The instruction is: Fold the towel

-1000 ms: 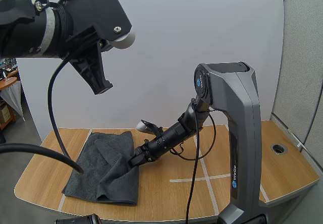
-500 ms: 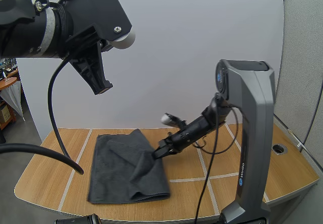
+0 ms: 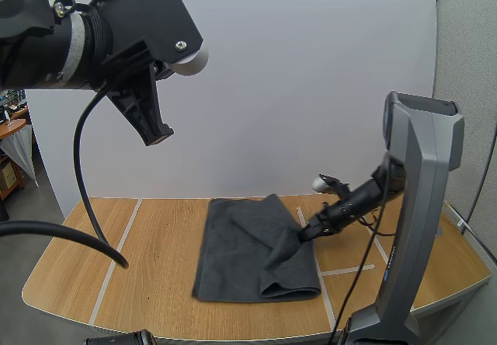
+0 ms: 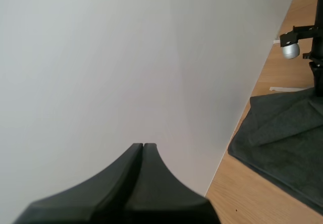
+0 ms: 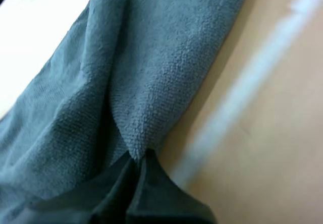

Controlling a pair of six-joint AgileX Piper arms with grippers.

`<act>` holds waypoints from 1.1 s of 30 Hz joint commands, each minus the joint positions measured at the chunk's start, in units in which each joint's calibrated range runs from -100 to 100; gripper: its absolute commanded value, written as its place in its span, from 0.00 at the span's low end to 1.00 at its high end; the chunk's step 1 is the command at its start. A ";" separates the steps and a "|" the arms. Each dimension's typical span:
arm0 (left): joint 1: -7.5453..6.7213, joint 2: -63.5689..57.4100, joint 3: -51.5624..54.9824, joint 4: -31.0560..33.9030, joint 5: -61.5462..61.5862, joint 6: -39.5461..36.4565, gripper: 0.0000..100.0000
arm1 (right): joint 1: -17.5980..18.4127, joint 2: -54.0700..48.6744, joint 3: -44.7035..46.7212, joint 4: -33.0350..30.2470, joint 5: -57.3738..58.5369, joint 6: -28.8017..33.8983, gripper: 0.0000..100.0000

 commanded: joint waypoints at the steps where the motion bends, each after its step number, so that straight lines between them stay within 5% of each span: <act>1: -0.16 -0.25 -0.29 -0.79 0.20 -0.31 0.00 | -1.25 -0.98 -0.06 -1.29 1.19 -1.76 0.00; 13: -0.16 -0.25 -0.29 -0.79 0.20 -0.31 0.00 | -1.35 -0.98 -0.06 1.66 1.19 -1.77 0.03; 17: -0.16 -0.25 -0.29 -0.79 0.20 -0.31 0.00 | -0.75 -0.98 -0.06 1.23 1.19 -1.68 0.32; 23: -0.16 -0.25 -0.29 -0.79 0.20 -0.31 0.00 | -0.65 -1.40 -0.26 3.24 1.19 -1.01 0.49; 29: -0.16 -0.25 -0.29 -0.79 0.20 -0.31 0.00 | -0.65 -2.85 -7.25 4.78 1.19 3.26 0.96; 33: -0.16 -0.25 -0.29 -0.79 0.20 -0.31 0.00 | 0.69 -3.46 -11.66 5.38 1.19 5.84 0.99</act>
